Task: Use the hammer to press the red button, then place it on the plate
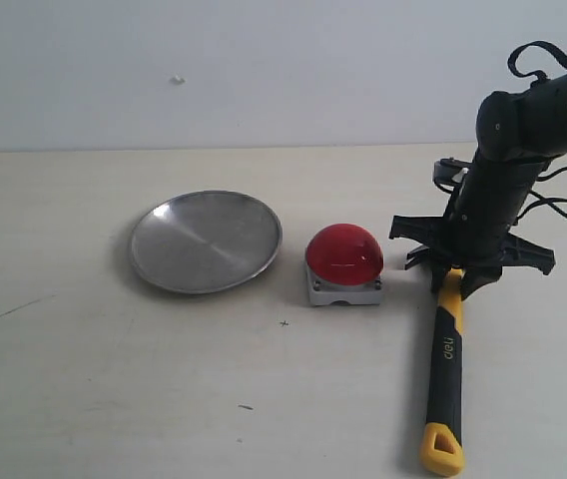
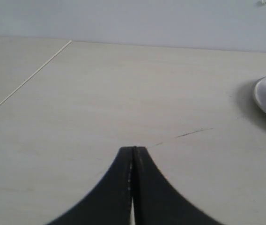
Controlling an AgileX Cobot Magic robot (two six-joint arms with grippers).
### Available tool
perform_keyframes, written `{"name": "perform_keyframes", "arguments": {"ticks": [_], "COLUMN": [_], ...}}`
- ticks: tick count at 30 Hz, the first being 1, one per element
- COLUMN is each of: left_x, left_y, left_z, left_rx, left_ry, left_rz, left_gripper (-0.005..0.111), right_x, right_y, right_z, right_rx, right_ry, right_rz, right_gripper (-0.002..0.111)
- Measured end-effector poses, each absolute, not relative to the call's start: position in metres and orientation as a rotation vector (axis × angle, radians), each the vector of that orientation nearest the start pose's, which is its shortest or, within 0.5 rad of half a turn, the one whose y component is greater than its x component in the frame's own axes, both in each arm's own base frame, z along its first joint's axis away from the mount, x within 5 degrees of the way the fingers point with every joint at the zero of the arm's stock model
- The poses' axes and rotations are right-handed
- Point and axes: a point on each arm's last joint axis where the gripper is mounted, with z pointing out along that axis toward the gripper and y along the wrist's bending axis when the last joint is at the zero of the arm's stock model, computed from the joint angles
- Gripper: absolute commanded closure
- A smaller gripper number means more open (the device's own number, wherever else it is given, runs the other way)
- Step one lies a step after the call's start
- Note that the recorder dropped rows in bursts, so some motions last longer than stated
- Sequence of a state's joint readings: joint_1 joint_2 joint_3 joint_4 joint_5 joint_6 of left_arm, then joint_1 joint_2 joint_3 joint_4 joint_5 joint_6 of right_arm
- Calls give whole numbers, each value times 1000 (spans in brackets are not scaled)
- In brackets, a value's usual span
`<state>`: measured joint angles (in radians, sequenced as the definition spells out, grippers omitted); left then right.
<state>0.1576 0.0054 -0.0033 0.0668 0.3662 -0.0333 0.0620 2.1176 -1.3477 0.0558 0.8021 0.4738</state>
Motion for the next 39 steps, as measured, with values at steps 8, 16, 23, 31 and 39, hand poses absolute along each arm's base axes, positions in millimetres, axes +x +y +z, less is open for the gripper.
{"name": "perform_keyframes", "arguments": {"ticks": [8,16,23,31,39], "left_x": [52,52,52,52,52], "left_y": [10,10,10,10,10], "left_z": [181,181,181,181,181], "left_rx": [-136,-136,-136,-136,-136], "left_ry": [1849,1849,1849,1849,1849], "left_rz": [152,152,152,152,152], "left_gripper": [107,107,107,107,107], "right_x": [396,396,382,356,303], "right_y": [28,23,20,18,20], "right_z": [112,140,184,256,342], "right_rx": [614,519,462,265,117], "right_ry": [2993,2923,2806,2666,2480], "right_rz": [92,36,36,36,116], "right_gripper": [108,108,108,108,108]}}
